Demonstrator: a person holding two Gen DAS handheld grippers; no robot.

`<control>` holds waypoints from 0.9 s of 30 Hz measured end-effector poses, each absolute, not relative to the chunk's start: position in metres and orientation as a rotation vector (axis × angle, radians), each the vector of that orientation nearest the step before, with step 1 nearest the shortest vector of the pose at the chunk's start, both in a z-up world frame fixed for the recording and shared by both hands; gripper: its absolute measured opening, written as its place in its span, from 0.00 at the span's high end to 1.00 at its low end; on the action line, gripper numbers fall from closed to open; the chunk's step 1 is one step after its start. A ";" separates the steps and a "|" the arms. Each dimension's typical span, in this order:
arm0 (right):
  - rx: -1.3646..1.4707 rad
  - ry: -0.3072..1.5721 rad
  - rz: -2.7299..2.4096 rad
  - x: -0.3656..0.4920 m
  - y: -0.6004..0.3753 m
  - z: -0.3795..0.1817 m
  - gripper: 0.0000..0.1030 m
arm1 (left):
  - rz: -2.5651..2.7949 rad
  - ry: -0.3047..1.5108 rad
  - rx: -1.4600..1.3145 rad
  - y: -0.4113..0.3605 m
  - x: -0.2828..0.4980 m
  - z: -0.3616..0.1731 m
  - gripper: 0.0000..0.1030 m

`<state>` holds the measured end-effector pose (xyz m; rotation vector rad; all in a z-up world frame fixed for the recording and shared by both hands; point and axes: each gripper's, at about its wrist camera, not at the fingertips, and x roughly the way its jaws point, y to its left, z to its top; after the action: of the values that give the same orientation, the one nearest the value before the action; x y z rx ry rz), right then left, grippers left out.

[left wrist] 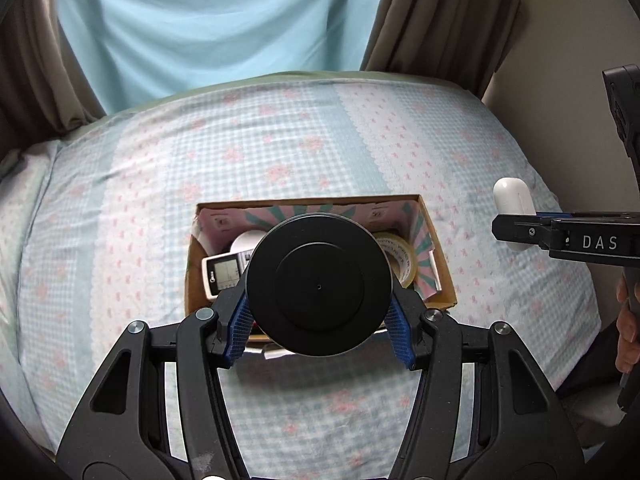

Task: Organize rigid objects
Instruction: 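Carry the black jar with the left tool while the right tool carries the earbud case to the box, then open the left tool to drop the black jar while the right tool releases the earbud case in the box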

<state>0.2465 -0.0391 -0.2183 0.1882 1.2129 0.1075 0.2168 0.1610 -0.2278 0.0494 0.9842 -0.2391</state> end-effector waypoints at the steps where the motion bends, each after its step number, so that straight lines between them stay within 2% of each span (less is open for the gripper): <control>1: 0.191 1.222 0.111 0.246 -0.031 -0.223 0.61 | -0.247 0.993 0.055 0.164 0.218 -0.235 0.48; 13: 0.182 1.336 0.117 0.275 0.016 -0.289 0.61 | -0.371 1.121 0.194 0.148 0.244 -0.320 0.48; 20: 0.218 1.396 0.134 0.307 0.025 -0.328 0.61 | -0.364 1.164 0.278 0.137 0.262 -0.350 0.48; 27: 0.332 1.464 0.093 0.321 0.010 -0.357 0.61 | -0.351 1.194 0.297 0.132 0.276 -0.356 0.48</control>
<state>0.3213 0.0099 -0.3570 0.3317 1.4639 0.0928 0.2761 0.1323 -0.3561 0.2973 1.1938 -0.3510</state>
